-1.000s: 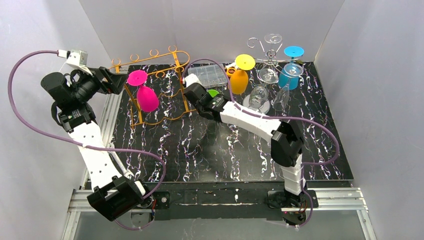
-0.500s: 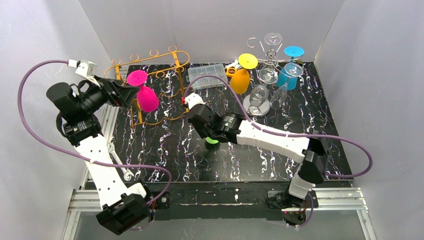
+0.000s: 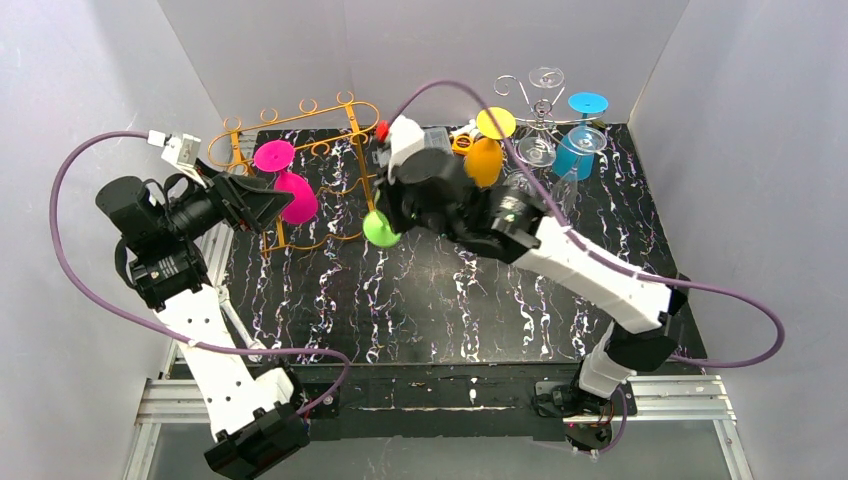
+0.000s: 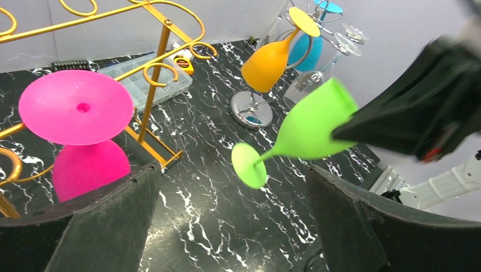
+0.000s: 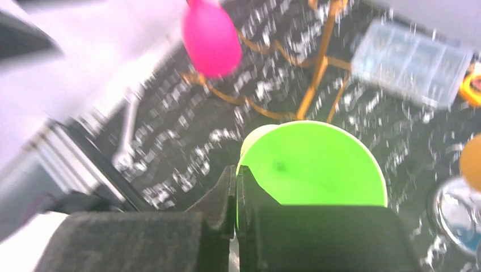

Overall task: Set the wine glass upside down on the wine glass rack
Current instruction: Turn the wine glass upside down at the wine rack.

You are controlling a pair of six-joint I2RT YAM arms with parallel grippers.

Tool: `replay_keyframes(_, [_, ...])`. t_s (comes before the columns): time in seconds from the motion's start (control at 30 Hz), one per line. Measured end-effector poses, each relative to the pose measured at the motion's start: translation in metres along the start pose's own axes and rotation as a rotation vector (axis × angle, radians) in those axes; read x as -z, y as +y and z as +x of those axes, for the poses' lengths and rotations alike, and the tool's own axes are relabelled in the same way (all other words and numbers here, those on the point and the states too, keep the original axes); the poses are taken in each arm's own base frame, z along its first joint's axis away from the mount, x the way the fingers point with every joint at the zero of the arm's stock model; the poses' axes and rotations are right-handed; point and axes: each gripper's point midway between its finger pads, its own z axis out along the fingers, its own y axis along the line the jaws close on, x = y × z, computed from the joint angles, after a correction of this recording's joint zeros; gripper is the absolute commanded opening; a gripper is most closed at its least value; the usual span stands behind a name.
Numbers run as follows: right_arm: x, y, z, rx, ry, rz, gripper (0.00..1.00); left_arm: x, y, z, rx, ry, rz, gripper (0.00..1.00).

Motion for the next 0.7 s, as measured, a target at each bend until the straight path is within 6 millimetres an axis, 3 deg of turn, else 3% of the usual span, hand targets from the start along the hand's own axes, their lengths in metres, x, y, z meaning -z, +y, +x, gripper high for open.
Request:
replay_keyframes(0.1, [0.032,0.009,-0.058,-0.044,-0.151,-0.062,0.01,0.001,-0.006,-0.002,0.009,-0.001,0.005,0.98])
replay_keyframes(0.23, [0.065,0.016,-0.102,-0.082,-0.289,-0.135,0.01,0.000,-0.011,-0.001,0.030,0.005,0.018,0.98])
replay_keyframes(0.37, [0.074,0.027,-0.118,-0.099,-0.351,-0.206,0.01,-0.005,-0.022,0.004,0.044,0.028,0.063,0.98])
replay_keyframes(0.53, [0.067,0.044,-0.116,-0.112,-0.356,-0.288,0.01,-0.014,-0.037,0.017,0.062,0.074,0.123,0.98])
replay_keyframes(0.7, [0.071,0.056,-0.124,-0.132,-0.387,-0.355,0.01,-0.022,-0.040,0.032,0.064,0.121,0.125,0.92])
